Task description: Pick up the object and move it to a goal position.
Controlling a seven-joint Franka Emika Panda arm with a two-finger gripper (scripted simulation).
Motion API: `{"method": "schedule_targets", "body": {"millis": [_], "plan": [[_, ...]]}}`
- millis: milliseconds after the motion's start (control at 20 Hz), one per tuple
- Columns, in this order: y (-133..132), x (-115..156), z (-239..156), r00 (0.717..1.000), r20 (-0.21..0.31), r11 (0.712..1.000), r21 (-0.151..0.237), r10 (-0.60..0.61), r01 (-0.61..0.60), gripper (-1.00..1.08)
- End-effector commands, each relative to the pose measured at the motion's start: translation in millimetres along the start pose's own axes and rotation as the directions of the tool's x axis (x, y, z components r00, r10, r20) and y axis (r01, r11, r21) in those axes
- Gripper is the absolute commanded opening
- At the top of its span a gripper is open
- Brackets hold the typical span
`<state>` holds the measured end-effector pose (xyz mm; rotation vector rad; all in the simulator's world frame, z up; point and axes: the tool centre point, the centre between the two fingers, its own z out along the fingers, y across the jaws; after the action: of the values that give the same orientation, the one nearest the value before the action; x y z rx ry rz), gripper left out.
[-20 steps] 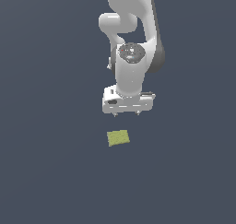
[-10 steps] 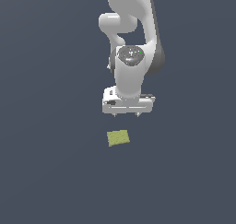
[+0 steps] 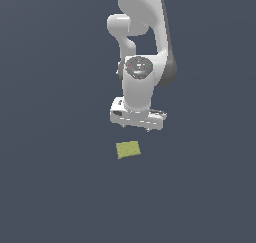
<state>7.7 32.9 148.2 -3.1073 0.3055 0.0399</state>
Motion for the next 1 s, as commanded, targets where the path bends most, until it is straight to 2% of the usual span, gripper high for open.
{"method": "schedule_targets", "body": {"millis": [0, 200, 450, 700, 950], "plan": [[1, 3, 5, 0.997, 0.000, 0.997, 0.002, 0.072, -0.072, 1.00], [3, 7, 15, 0.982, 0.001, 0.982, 0.004, 0.190, -0.190, 1.00], [6, 12, 26, 0.943, 0.000, 0.943, 0.006, 0.333, -0.333, 1.00], [9, 17, 37, 0.883, -0.001, 0.883, 0.007, 0.469, -0.469, 1.00], [12, 22, 48, 0.804, -0.004, 0.804, 0.007, 0.594, -0.594, 1.00]]}}
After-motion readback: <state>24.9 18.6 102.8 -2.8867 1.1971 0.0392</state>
